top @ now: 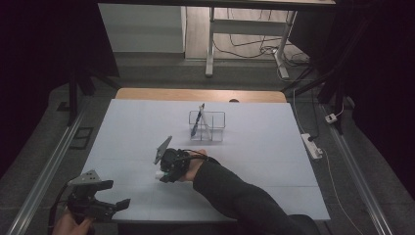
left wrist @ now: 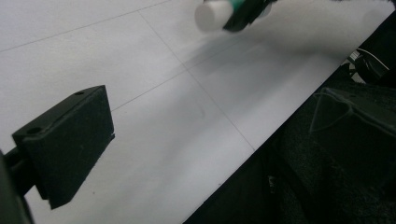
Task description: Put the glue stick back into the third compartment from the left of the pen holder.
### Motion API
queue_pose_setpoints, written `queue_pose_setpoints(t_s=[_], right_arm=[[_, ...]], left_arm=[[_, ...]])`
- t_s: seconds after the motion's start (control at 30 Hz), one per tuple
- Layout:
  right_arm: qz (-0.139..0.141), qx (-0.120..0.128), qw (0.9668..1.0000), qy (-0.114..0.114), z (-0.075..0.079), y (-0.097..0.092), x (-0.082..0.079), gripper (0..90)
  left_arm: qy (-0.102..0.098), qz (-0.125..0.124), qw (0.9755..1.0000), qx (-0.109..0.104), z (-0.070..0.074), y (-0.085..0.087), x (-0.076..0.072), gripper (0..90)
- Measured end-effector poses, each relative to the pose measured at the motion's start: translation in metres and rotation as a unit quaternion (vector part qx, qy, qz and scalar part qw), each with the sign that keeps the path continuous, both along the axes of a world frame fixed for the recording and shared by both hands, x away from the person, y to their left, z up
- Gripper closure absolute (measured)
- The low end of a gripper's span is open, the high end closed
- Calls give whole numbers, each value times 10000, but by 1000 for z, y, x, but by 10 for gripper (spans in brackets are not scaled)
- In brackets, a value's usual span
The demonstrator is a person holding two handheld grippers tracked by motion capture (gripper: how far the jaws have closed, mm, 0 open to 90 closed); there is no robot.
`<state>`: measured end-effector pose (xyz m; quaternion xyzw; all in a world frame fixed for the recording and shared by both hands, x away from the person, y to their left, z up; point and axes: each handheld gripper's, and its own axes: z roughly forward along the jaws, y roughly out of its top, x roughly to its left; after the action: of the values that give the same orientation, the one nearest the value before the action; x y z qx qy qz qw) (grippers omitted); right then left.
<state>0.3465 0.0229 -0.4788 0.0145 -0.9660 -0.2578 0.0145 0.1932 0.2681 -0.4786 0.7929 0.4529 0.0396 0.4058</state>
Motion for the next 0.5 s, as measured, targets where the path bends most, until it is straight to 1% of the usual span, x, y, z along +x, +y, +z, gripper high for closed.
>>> queue_pose_setpoints(t_s=[0.07,0.1,0.17,0.23,0.3,0.43,0.47,0.5], right_arm=[[-180,200,9996,17,4,-7,2,658],[-136,228,9996,-63,8,-10,6,658],[-327,333,9989,-12,14,-19,9,658],[-548,457,9974,13,20,-27,12,658],[-743,602,9954,17,24,-35,16,658],[-1061,801,9911,-27,33,-52,24,658],[-1114,826,9903,-55,34,-55,26,657],[-1225,852,9888,-84,37,-60,28,658]], left_arm=[[3,-2,10000,4,0,0,0,0],[5,-1,10000,3,0,0,0,0],[7,5,10000,4,0,0,0,0],[12,6,10000,4,0,0,0,0],[14,8,10000,6,0,0,0,0],[19,17,10000,0,0,0,0,0],[20,19,10000,-2,0,0,1,0],[20,19,10000,-1,0,0,0,0]])
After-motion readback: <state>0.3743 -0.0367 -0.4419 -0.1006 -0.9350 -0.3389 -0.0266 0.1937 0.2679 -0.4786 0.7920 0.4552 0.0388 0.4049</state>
